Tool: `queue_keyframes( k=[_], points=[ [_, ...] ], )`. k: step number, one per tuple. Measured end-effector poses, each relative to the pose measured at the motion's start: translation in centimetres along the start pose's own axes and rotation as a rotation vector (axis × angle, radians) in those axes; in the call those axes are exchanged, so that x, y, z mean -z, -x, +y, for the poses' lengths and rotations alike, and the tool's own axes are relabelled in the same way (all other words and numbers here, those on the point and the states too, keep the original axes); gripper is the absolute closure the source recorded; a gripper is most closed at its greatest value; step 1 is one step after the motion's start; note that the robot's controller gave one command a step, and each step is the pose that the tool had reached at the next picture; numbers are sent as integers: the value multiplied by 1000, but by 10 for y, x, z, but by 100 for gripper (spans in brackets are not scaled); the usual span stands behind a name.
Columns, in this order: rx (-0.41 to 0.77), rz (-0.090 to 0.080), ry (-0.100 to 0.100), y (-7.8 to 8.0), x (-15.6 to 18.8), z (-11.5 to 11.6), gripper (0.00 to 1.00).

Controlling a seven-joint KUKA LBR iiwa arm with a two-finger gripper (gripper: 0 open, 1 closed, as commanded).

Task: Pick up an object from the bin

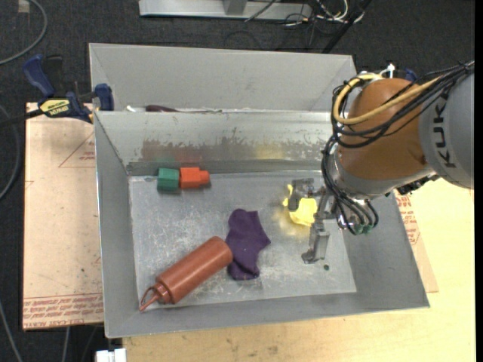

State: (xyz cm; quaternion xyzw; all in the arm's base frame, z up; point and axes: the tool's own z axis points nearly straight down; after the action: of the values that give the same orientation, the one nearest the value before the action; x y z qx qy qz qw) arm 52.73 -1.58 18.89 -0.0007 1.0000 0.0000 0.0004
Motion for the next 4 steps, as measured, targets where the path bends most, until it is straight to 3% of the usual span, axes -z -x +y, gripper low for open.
queue_keyframes(
  k=[1,3,4],
  points=[
    [0,0,0,0,0,0,0],
    [106,-9,-1,50,-13,-30,0],
    [78,-7,1,55,-51,-48,0]
  ],
)
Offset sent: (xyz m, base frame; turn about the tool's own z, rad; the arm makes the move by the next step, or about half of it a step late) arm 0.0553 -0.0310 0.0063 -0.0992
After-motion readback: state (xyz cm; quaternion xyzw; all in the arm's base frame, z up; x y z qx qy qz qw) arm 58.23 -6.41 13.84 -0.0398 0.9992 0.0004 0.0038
